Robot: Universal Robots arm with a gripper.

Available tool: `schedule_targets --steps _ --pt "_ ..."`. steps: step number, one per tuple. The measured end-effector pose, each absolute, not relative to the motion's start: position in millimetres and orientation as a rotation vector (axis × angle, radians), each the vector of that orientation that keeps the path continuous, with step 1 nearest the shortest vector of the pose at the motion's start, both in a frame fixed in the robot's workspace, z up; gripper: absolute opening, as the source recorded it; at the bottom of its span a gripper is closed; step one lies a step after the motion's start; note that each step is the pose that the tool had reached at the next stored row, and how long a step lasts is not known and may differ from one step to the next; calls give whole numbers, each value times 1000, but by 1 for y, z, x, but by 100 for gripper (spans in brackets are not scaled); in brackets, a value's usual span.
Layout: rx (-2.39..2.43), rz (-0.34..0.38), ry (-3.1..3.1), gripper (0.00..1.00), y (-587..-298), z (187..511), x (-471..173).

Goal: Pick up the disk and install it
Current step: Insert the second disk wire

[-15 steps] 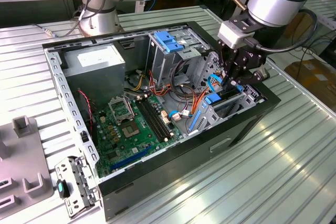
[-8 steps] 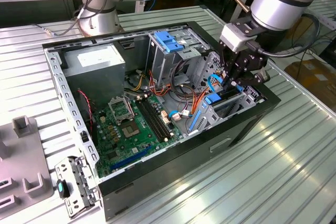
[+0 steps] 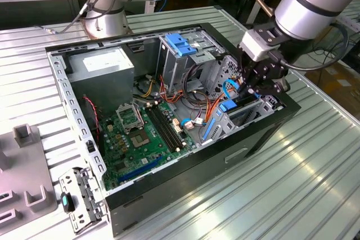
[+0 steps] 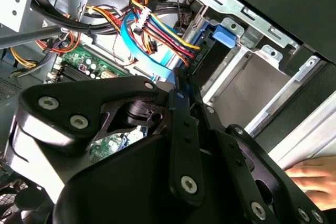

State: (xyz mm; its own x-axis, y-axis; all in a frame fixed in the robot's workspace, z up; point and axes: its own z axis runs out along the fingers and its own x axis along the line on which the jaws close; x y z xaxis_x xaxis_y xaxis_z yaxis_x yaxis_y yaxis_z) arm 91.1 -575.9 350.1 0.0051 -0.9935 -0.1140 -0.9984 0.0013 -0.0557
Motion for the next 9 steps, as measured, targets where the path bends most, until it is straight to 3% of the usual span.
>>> schedule_targets --steps 9 --pt "-2126 63 2144 16 -577 348 91"
